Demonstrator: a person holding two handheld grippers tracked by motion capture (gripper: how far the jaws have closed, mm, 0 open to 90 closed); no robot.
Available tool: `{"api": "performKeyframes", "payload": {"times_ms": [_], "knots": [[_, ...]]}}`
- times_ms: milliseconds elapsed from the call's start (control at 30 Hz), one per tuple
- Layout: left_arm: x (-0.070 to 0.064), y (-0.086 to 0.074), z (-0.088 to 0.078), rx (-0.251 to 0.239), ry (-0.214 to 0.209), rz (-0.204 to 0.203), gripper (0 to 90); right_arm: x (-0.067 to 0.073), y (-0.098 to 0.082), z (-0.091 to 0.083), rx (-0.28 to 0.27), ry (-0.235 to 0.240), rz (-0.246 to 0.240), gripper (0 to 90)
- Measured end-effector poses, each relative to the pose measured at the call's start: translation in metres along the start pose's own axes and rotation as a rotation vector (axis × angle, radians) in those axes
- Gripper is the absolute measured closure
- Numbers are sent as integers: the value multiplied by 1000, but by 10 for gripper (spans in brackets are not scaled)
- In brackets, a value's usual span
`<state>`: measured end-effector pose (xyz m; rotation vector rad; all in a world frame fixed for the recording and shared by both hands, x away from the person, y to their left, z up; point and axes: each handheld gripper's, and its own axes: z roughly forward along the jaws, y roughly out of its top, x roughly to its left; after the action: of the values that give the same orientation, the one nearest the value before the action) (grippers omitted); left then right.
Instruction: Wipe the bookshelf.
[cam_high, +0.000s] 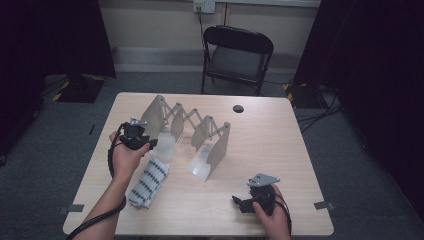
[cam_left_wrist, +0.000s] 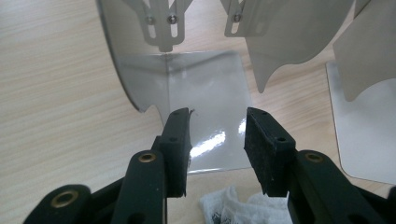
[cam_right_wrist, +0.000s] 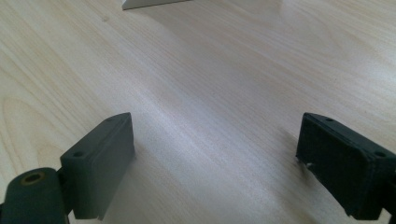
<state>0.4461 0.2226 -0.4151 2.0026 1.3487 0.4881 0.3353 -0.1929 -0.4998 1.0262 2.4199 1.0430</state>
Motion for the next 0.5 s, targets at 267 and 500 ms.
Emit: {"api": "performKeyframes", "payload": {"times_ms": [267, 500], "knots": [[8, -3, -5, 6, 5, -2, 600, 0, 0, 0, -1, 1, 1, 106], [11, 3, -7, -4, 12, 1, 591, 0, 0, 0, 0, -1, 1, 106]]}}
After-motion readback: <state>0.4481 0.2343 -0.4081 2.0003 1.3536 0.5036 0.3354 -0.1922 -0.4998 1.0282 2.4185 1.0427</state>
